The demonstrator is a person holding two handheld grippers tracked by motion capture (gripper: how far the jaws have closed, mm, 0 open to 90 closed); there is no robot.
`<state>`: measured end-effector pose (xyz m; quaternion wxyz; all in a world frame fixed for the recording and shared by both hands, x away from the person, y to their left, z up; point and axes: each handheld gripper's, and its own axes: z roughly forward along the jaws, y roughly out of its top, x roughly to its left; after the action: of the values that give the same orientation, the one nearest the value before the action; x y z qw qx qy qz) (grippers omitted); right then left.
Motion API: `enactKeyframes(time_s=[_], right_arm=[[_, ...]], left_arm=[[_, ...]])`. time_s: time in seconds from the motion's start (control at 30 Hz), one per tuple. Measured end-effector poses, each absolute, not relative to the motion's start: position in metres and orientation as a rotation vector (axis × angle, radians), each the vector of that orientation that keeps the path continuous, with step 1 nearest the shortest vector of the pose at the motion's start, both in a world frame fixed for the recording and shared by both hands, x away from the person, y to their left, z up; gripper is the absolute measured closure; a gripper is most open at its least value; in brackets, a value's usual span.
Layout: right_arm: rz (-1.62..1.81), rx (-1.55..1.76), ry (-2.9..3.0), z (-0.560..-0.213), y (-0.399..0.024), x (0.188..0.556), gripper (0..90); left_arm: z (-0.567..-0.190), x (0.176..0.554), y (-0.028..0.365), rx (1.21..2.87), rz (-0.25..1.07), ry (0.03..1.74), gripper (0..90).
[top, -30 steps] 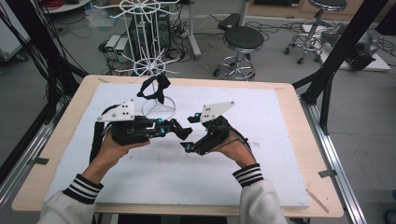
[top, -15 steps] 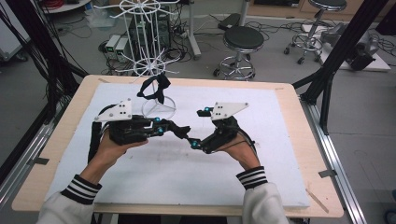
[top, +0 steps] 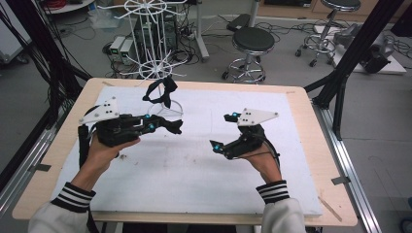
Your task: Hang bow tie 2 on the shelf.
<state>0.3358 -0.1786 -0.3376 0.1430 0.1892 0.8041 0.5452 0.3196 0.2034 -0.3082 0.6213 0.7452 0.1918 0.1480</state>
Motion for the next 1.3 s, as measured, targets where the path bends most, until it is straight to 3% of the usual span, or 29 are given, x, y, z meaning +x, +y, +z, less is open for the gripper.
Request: enactKeyframes(time_s=[0.6, 1.3], right_arm=[[1.513, 0.760, 2.085, -0.357, -0.240, 0.312, 0.9], [1.503, 0.845, 1.975, -0.391, -0.265, 0.286, 0.9]], left_arm=[[-0.297, 0.327, 0.240, 1.669, 0.466, 0.573, 83.2], [-0.275, 0.344, 0.265, 1.690, 0.528, 0.650, 83.2]])
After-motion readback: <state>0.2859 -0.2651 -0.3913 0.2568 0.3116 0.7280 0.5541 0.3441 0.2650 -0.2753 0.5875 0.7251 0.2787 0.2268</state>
